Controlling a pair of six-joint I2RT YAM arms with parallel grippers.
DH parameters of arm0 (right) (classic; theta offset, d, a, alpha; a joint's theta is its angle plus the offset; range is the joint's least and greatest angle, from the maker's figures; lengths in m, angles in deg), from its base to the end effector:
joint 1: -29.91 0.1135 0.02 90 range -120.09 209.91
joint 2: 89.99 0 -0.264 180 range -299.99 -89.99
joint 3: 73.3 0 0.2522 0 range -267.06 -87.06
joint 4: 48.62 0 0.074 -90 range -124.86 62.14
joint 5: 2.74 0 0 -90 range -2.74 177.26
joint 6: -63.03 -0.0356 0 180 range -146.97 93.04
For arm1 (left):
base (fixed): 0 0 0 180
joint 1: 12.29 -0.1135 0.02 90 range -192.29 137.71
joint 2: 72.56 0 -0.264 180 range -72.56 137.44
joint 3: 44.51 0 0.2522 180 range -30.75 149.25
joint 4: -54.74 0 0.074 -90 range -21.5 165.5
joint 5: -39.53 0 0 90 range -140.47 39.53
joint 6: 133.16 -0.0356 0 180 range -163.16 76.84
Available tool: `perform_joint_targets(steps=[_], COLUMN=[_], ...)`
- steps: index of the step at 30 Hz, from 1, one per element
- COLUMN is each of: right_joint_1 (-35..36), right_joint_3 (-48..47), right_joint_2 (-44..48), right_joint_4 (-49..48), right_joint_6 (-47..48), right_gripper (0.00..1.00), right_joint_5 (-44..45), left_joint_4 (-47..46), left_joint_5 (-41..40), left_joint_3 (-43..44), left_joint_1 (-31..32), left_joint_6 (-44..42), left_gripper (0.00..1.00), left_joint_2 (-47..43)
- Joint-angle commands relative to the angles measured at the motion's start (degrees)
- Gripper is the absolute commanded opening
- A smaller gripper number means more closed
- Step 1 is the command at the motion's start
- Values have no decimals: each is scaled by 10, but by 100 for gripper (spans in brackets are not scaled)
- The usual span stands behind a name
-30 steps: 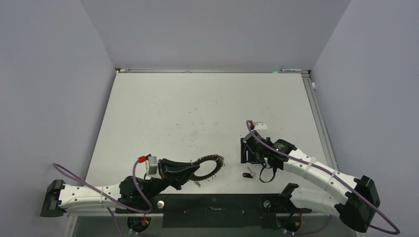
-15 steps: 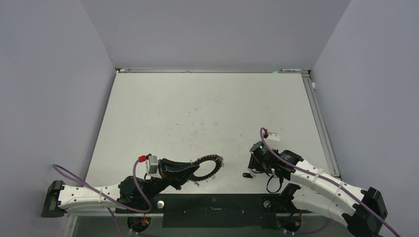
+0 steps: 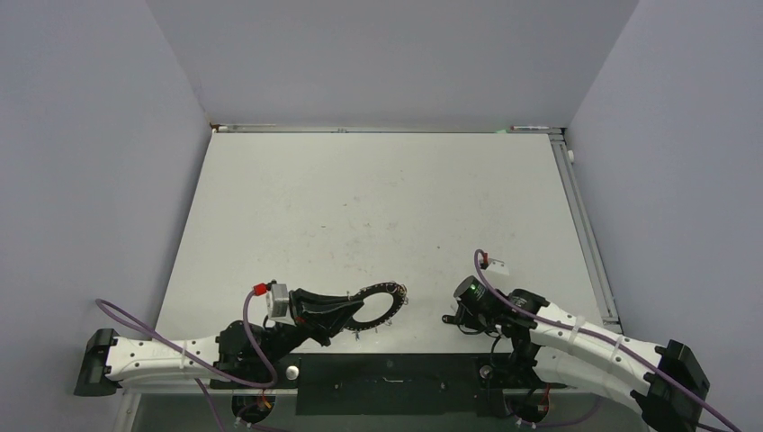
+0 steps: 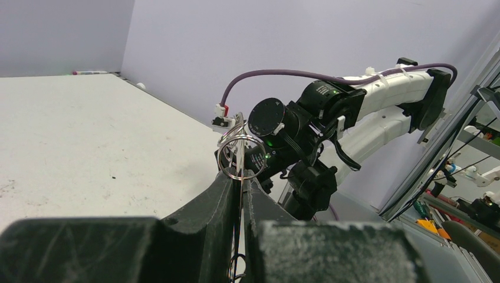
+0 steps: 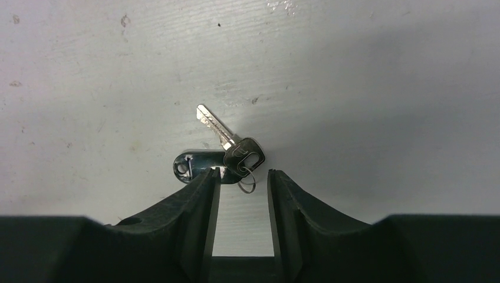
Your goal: Put the keys on the keyring
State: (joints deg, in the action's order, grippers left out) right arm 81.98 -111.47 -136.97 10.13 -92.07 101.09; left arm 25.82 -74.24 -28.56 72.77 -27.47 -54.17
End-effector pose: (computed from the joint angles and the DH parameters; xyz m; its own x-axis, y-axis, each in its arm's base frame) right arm 0.0870 0.0977 0.1675 -0.8830 0.2997 -0.3611 0.2165 0.9429 0.2532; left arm 0.0244 -0.1152 0.2336 -0.2012 -0.5462 -0.8131 0.8583 0.3018 -0.4151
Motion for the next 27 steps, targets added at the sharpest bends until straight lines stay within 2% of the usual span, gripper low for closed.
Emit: perform_joint_targets(steps=[1, 18, 27], right_joint_1=[31, 50, 53], right_joint_3=[13, 26, 33], right_joint_2=[-13, -21, -14], right_joint_4=[-40, -30, -40], right_joint_6=[-46, -71, -75], right_gripper=[36, 26, 16], right_joint_5=[9, 56, 60], left_joint_4=[-35, -23, -19], left_joint_5=[10, 11, 11], left_joint_3=[28, 25, 25], left_joint_1=[-1, -1, -1], left_joint_6=[-1, 0, 1], left_gripper=[0, 0, 0], left_joint_2=[7, -4, -7])
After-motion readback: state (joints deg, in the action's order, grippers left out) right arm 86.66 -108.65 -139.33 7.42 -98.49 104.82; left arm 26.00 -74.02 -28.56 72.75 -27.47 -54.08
